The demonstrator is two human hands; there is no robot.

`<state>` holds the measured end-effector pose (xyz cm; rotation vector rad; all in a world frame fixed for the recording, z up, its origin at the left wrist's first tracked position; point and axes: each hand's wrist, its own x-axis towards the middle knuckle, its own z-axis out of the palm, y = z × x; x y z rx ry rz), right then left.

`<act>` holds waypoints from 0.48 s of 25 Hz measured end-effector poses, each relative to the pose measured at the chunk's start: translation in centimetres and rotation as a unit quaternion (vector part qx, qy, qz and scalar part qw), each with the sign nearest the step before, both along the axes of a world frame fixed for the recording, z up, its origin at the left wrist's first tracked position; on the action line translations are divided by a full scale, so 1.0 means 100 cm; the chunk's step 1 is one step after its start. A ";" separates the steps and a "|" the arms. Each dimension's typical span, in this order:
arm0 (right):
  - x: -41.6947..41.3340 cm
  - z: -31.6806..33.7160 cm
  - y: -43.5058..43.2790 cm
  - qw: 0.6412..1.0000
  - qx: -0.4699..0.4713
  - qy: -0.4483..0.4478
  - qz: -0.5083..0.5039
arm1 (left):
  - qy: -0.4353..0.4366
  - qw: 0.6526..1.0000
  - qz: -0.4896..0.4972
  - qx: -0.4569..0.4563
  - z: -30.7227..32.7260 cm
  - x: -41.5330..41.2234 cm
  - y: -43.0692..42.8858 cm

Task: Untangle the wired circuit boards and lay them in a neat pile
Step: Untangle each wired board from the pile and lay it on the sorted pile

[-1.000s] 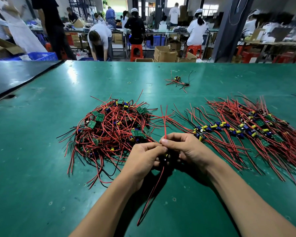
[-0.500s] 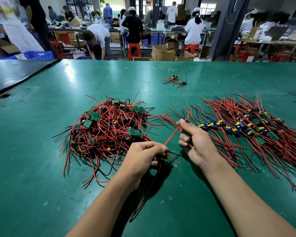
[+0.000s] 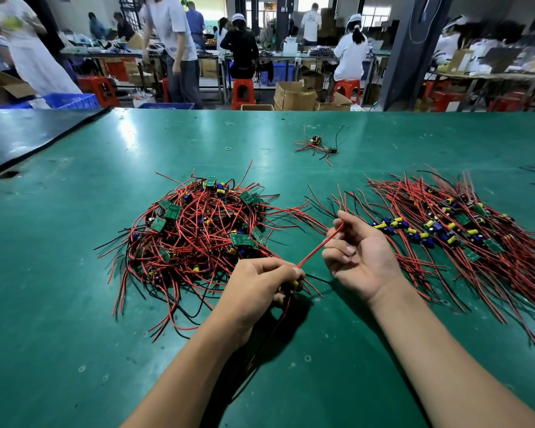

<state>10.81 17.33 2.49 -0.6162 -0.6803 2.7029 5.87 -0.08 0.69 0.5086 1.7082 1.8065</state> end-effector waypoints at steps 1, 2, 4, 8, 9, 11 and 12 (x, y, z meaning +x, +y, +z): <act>0.000 0.000 0.000 1.000 0.005 -0.001 0.009 | 0.001 1.000 0.001 -0.003 0.000 0.000 0.000; 0.000 -0.001 0.000 0.999 0.030 -0.004 0.016 | 0.003 1.000 0.005 -0.005 0.000 -0.001 -0.001; -0.001 -0.003 -0.002 0.990 0.140 -0.021 0.022 | 0.000 1.000 0.019 -0.002 0.000 -0.001 -0.001; 0.000 -0.017 -0.022 0.905 0.408 -0.053 0.110 | -0.041 0.998 0.038 0.037 0.000 0.001 0.000; 0.002 -0.020 -0.029 0.896 0.421 -0.046 0.136 | -0.044 0.997 0.040 0.041 0.000 0.001 0.000; 0.003 -0.024 -0.035 0.897 0.414 -0.041 0.149 | -0.044 0.997 0.043 0.042 -0.001 0.001 0.000; 0.002 -0.024 -0.034 0.899 0.411 -0.047 0.145 | -0.045 0.997 0.041 0.043 -0.001 0.001 0.000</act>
